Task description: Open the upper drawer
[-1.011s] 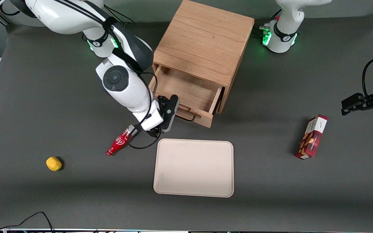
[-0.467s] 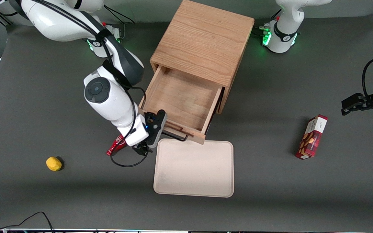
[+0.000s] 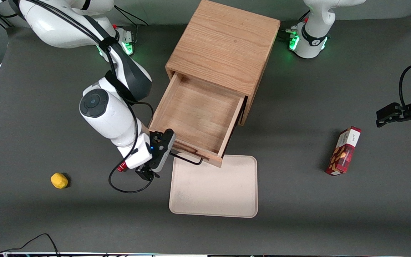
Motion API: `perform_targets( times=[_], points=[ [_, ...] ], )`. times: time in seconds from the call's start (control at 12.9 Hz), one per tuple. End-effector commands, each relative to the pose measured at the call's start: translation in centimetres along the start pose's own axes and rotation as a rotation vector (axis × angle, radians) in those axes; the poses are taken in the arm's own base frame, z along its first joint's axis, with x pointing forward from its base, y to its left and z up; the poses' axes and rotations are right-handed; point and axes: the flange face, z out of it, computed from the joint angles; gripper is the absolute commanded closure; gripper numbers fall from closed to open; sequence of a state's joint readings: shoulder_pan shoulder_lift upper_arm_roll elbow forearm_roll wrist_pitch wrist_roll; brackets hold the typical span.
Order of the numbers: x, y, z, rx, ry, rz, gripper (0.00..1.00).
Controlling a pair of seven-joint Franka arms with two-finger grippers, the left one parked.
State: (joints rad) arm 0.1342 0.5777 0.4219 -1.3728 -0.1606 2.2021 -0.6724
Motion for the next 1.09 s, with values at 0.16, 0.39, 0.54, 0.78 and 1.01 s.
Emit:
perform_targets(
  times=[0.16,0.39,0.54,0.78,1.01],
  points=[
    [0.0,1.9,-3.1,-0.041,0.057,0.039,0.00],
    [-3.4,2.9,-11.6,-0.041,0.057,0.217,0.00],
    [-9.0,4.6,-15.7,-0.075,-0.053,0.325,0.00],
    [-16.3,4.1,-19.9,-0.032,-0.236,0.678,0.00],
    [-22.0,1.2,-21.1,-0.017,-0.404,0.964,0.00]
  ],
)
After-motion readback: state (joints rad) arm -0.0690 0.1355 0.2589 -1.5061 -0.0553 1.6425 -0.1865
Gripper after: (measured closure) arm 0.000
